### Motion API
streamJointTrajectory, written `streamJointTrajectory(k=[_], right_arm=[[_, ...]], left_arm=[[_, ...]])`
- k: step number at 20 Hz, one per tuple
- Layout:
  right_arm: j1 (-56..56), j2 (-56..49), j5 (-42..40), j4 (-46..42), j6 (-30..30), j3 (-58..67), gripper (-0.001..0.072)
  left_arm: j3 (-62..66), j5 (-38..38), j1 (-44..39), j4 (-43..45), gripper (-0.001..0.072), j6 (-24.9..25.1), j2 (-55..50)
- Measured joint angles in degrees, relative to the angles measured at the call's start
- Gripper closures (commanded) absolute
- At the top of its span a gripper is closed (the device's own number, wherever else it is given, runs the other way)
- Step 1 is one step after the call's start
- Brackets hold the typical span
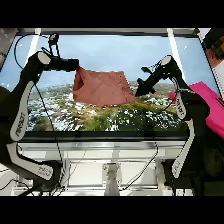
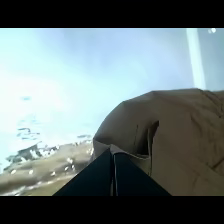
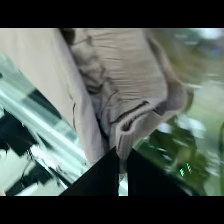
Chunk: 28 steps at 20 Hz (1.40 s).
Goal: Fold the clothes and pants, and hang the long-sleeved shirts on hangers.
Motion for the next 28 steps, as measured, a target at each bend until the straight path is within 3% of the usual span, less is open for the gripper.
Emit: streamJointTrajectory(k=[1,2,3,4,5,6,10,12,15,18,20,28], right_arm=[[1.16,0.04,0.37,-0.22,0.39,0.0,0.0374],[2.29,0.04,0.79,-0.76,1.01,0.0,0.0254],[3.1,0.04,1.01,-1.42,1.66,0.0,0.0228],[3.63,0.04,1.14,-1.81,2.34,0.0,0.0228],[3.76,0.11,1.29,-2.19,2.75,0.09,0.0228],[3.56,0.17,1.4,-2.82,3.13,0.42,0.0228],[0.48,0.46,1.49,-2.36,3.8,3.04,0.0232],[-1.01,0.59,0.26,2.38,3.08,3.74,0.0231],[-0.79,0.68,-4.35,11.91,-1.25,4.26,0.0232],[1.86,0.57,-11.96,14.1,-6.64,4.42,0.0242],[4.46,0.28,-17.16,10.23,-9.44,4.46,0.0284],[10.51,-1.88,-27.56,-2.29,-13.31,4.46,0.0285]], left_arm=[[1.77,0.44,-0.07,0.0,0.07,-0.59,-1.68],[3.26,0.79,-0.11,0.0,0.0695,-1.31,-3.06],[4.59,1.31,-0.11,0.02,0.0624,-1.88,-4.26],[5.46,1.6,-0.17,0.02,0.0466,-2.14,-5.07],[6.19,1.99,-0.22,0.0,0.0357,-2.38,-5.64],[6.67,2.14,-0.2,0.0,0.0332,-2.71,-5.88],[7.61,-0.44,0.81,1.95,0.034,-2.05,-4.98],[7.76,-2.73,1.4,2.97,0.0348,-1.97,-3.5],[7.89,-5.44,1.68,2.25,0.0348,-0.02,0.04],[7.91,-6.78,1.05,-0.33,0.0348,3.41,3.93],[7.91,-7.56,0.46,-1.27,0.0348,4.55,5.79],[7.91,-13.97,-1.73,-2.58,0.0348,5.97,8.22]])
